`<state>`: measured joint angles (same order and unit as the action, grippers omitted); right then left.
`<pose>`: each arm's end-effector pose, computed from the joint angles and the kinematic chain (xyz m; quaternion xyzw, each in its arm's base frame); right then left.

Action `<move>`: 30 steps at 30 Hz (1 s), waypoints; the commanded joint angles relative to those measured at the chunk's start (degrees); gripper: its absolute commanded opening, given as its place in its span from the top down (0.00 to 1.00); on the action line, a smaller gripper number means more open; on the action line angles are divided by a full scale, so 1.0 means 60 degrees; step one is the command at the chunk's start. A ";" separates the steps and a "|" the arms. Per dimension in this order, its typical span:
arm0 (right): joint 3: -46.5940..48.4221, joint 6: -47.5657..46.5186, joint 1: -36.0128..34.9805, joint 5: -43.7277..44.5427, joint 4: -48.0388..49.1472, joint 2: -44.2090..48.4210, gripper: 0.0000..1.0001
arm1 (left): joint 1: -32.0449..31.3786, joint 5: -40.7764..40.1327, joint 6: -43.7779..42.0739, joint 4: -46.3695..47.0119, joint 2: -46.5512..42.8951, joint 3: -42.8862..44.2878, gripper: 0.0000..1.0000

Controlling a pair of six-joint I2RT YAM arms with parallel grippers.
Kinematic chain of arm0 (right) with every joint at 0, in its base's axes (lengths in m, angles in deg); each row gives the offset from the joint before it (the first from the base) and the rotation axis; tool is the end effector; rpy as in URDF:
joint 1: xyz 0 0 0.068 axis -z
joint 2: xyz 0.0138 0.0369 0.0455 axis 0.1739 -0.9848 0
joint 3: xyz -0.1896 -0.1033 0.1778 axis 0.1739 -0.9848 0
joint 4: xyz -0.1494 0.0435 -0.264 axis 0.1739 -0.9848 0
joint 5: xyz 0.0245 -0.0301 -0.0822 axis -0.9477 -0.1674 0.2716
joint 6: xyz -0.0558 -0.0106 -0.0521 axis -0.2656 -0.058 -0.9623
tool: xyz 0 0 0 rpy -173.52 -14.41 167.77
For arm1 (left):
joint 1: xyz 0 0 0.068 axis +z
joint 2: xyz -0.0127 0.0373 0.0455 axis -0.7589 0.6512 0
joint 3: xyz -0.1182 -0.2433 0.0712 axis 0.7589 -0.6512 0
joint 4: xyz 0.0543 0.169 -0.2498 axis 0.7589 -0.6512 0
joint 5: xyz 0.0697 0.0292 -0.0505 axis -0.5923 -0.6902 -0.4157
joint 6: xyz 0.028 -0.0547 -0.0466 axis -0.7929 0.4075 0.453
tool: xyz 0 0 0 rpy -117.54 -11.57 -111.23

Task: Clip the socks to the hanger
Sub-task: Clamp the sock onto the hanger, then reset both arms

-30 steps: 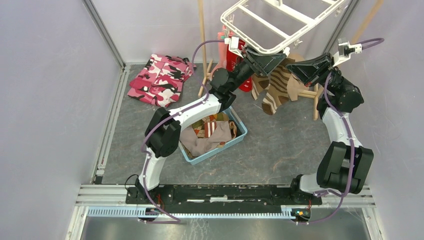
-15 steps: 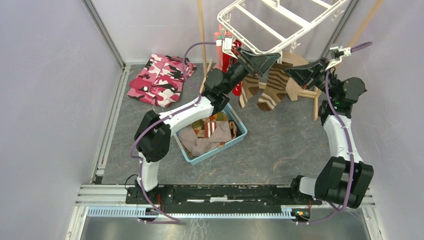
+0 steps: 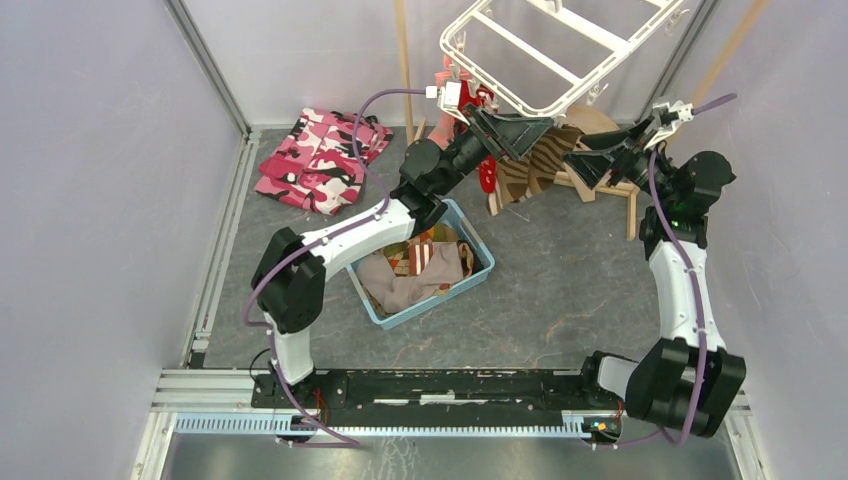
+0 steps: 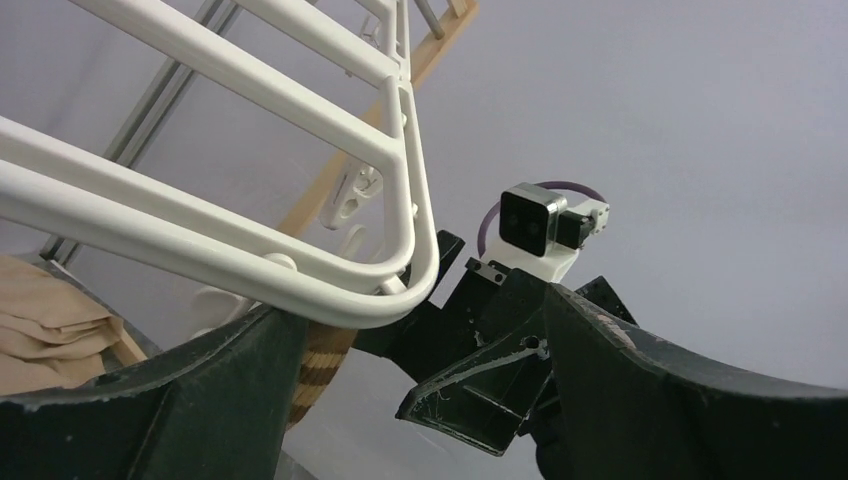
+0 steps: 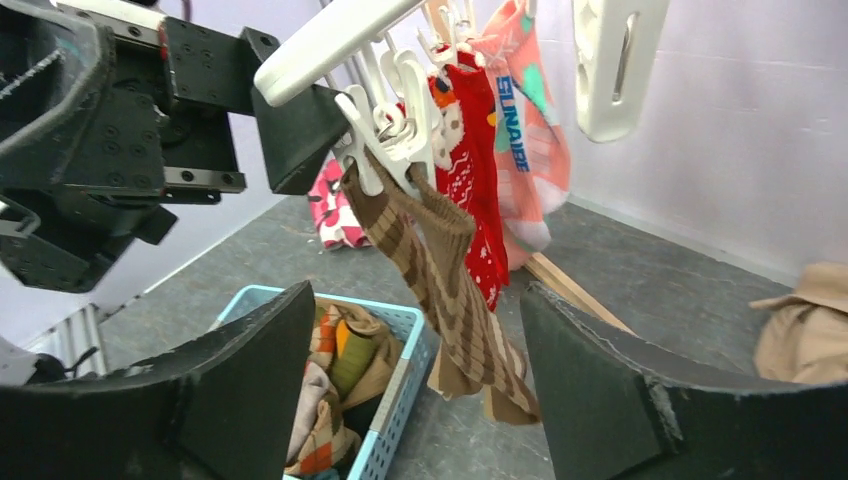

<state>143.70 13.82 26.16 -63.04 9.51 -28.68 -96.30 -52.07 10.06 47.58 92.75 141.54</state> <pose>0.3263 -0.0339 0.3865 -0.1631 0.6316 0.4134 0.6353 0.3476 -0.3851 0.4013 0.0443 0.4935 -0.6768 0.5445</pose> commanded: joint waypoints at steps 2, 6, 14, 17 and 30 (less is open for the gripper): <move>-0.0134 -0.2608 0.0018 0.1151 -0.2566 0.1194 0.15 | 0.0045 0.0682 -0.0723 -0.0624 -0.1121 -0.0458 0.08; -0.0459 -0.3392 0.0016 0.1757 -0.3383 0.1870 0.09 | 0.0045 0.1592 -0.0885 -0.1018 -0.1739 -0.1077 0.08; -0.1775 -0.3912 0.0015 0.2665 -0.3905 0.3284 0.04 | 0.0059 0.3190 -0.2430 -0.2445 -0.3774 -0.2874 0.08; -0.2427 -0.3948 -0.0016 0.3226 -0.3989 0.4016 0.02 | 0.0086 0.3313 -0.3456 -0.3448 -0.4979 -0.3983 0.07; -0.4876 -0.2314 -0.0579 0.3748 -0.3740 0.5139 0.02 | 0.1707 0.0675 -0.5722 -0.8252 -1.0212 -0.8533 0.00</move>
<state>118.70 -4.10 22.83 -41.14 -14.95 1.24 -91.10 -43.81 -20.94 6.03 35.51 91.95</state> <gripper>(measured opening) 0.979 0.994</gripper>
